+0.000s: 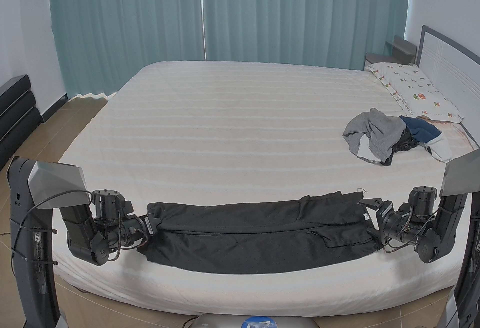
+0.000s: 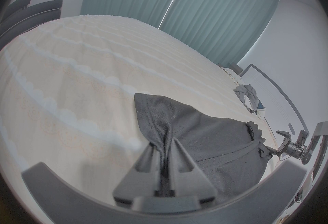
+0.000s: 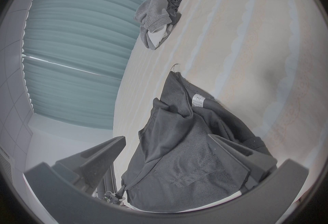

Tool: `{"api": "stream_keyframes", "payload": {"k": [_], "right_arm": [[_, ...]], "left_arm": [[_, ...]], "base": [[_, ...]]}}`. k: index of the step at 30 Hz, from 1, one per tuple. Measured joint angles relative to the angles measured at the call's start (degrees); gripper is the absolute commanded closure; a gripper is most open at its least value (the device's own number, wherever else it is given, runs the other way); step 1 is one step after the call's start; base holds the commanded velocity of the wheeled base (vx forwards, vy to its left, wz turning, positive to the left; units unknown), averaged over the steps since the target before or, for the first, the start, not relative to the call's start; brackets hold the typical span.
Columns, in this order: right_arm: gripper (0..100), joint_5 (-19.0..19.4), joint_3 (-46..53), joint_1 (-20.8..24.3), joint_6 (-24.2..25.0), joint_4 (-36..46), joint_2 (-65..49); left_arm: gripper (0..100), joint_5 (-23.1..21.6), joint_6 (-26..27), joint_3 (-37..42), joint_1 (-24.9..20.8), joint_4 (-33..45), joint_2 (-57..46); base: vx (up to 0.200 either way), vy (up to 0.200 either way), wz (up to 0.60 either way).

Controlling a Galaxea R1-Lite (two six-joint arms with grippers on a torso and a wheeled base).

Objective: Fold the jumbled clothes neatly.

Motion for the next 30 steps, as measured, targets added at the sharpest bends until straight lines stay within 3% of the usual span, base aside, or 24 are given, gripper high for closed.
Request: {"api": "stream_keyframes", "payload": {"k": [12, 18, 30], "right_arm": [[0, 0.00, -0.02, 0.00, 0.06, -0.04, 0.09], [0, 0.00, -0.05, 0.00, 0.06, -0.09, 0.09], [0, 0.00, 0.00, 0.00, 0.09, -0.06, 0.09]], "left_arm": [[100, 1.06, 0.00, 1.91, 0.00, -3.75, -0.35], [100, 1.08, -0.11, 2.02, 0.00, -3.83, -0.35], [100, 1.08, -0.85, 1.00, -0.05, -3.86, -0.22]], "base": [[0.000, 0.000, 0.00], [-0.200, 0.000, 0.00], [0.000, 0.000, 0.00]]}}
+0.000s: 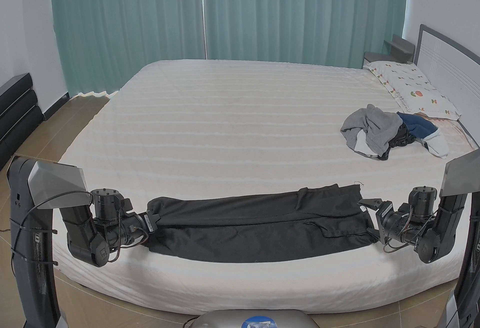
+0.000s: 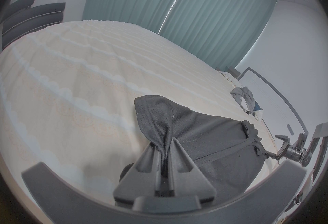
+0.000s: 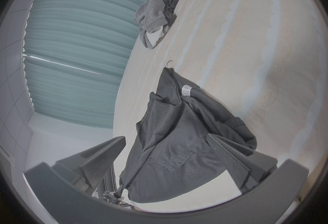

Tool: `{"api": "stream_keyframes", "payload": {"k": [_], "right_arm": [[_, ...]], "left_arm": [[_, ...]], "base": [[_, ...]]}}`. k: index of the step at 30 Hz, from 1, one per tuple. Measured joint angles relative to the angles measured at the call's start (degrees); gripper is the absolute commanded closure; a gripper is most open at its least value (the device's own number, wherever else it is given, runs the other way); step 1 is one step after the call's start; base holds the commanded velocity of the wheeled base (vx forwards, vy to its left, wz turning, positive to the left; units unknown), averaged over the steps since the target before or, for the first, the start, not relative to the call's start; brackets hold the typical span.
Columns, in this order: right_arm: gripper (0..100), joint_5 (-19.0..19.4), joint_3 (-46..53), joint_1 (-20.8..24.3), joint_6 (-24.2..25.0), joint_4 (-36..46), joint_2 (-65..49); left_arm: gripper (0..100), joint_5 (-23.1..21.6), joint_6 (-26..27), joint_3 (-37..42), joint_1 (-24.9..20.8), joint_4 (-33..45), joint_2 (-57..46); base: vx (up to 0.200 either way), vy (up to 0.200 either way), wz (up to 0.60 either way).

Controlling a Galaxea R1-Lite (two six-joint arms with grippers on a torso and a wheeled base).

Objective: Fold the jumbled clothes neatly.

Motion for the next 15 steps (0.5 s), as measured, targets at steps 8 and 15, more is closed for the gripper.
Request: {"api": "stream_keyframes", "payload": {"k": [8, 15], "right_arm": [[0, 0.02, -0.06, 0.00, 0.00, 0.00, 0.00], [0, 0.07, -0.06, 0.00, 0.00, 0.00, 0.00]], "left_arm": [[100, 0.15, -5.57, -1.08, -1.38, 0.04, -0.40], [100, 0.17, -8.18, -1.29, -3.17, 0.11, -2.26]], "base": [[0.000, -0.050, 0.00], [0.000, -0.200, 0.00]]}}
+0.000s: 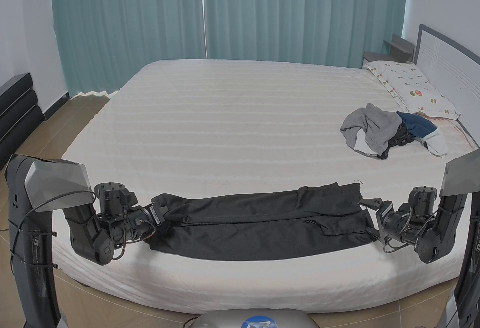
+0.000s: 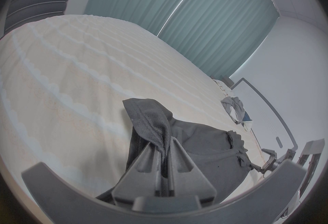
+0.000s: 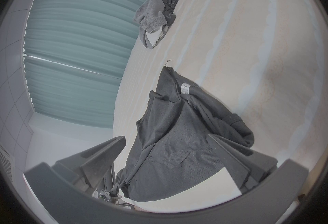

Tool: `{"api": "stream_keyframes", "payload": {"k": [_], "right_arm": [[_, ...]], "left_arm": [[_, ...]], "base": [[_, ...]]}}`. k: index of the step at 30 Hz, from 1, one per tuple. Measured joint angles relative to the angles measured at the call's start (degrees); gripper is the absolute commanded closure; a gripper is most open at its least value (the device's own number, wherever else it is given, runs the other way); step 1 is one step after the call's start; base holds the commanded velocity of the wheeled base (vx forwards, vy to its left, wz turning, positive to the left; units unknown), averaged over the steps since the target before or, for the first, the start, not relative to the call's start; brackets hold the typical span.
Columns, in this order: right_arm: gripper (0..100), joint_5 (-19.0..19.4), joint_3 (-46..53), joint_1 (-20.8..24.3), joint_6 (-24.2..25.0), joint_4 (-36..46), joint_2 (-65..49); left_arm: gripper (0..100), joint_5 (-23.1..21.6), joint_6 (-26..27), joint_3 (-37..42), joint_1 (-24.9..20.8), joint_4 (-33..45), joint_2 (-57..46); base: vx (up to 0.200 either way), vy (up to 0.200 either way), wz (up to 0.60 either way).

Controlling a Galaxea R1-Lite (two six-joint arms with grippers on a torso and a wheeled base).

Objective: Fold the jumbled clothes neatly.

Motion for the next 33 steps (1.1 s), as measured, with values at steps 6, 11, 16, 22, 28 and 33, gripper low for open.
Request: {"api": "stream_keyframes", "payload": {"k": [6, 11, 16, 22, 28, 33], "right_arm": [[0, 0.01, -0.02, -0.02, 0.02, 0.00, 0.00], [0, 0.09, 0.00, -0.07, 0.06, 0.00, 0.00], [0, 0.09, 0.01, -0.07, 0.06, -0.02, 0.00], [0, 0.09, 0.06, -0.07, 0.06, 0.00, 0.00], [0, 0.09, 0.06, -0.07, 0.04, 0.00, 0.00], [0, 0.09, 0.06, -0.11, 0.02, 0.00, 0.00]], "left_arm": [[100, 1.06, -1.96, 0.22, -1.84, 0.71, -1.93], [100, 4.08, -2.38, 0.21, -3.69, 2.83, -4.77], [100, 7.66, -2.41, -1.11, -7.11, 7.64, -7.28], [100, 9.78, -2.44, -4.11, -10.64, 16.42, -10.30], [100, 11.69, -2.49, -10.24, -14.08, 25.73, -12.48], [100, 13.06, -3.04, -15.49, -16.81, 31.18, -13.12]], "base": [[0.000, -0.200, 0.00], [0.000, -0.200, 0.00], [0.000, -0.200, 0.00], [0.000, -0.200, 0.00], [0.000, -0.200, 0.00], [0.000, -0.200, 0.00]]}}
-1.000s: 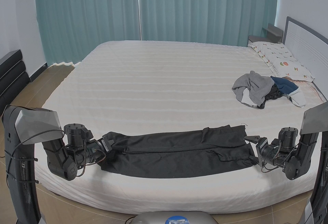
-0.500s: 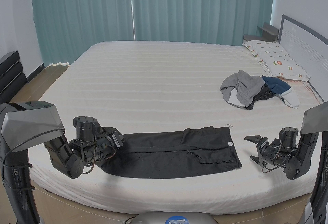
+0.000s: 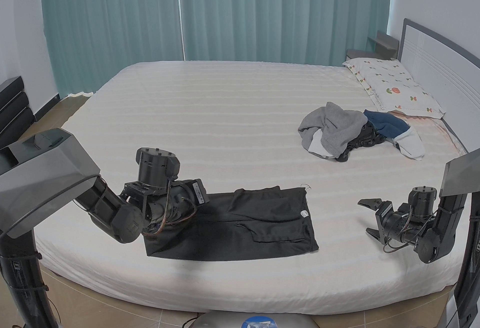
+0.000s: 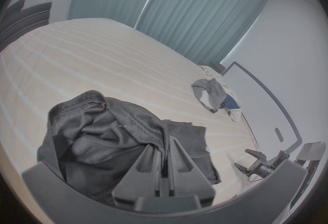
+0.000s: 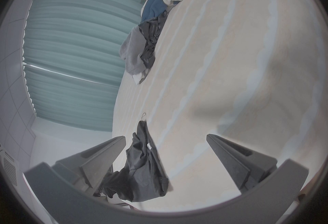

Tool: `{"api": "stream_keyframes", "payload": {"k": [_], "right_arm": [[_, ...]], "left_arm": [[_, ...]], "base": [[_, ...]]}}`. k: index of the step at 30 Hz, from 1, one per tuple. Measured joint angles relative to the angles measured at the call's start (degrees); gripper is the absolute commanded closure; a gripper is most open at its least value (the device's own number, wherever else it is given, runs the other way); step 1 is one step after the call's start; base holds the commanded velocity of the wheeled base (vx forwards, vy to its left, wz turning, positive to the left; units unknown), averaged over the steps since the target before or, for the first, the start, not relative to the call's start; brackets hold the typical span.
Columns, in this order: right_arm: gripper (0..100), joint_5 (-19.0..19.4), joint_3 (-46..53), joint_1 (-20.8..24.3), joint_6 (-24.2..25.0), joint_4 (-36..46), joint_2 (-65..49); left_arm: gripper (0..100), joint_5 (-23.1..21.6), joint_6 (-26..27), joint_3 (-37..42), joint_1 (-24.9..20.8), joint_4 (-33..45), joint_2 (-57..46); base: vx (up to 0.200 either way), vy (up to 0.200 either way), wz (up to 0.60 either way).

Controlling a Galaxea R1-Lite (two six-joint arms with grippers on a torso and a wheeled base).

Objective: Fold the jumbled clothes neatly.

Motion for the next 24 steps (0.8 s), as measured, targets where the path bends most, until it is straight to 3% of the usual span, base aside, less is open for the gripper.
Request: {"api": "stream_keyframes", "payload": {"k": [12, 19, 20, 24], "right_arm": [[0, 0.00, -0.02, 0.04, -0.02, 0.00, 0.00], [0, 0.02, -0.02, 0.04, -0.02, 0.02, 0.00], [0, 0.00, -0.02, 0.01, -0.02, 0.00, 0.00], [0, 0.00, 0.00, 0.04, -0.02, 0.00, 0.00]], "left_arm": [[100, 0.49, -4.24, -13.26, -5.88, 11.87, 1.43], [100, 1.38, -5.28, -17.13, -8.00, 12.70, 5.35], [0, 2.01, -6.00, -17.70, -8.17, 12.62, 6.06], [0, 2.80, -8.33, -19.49, -8.89, 12.67, 8.22]], "base": [[0.000, -0.200, 0.00], [0.000, 0.000, 0.00], [0.000, 0.000, 0.00], [0.000, 0.000, 0.00]]}}
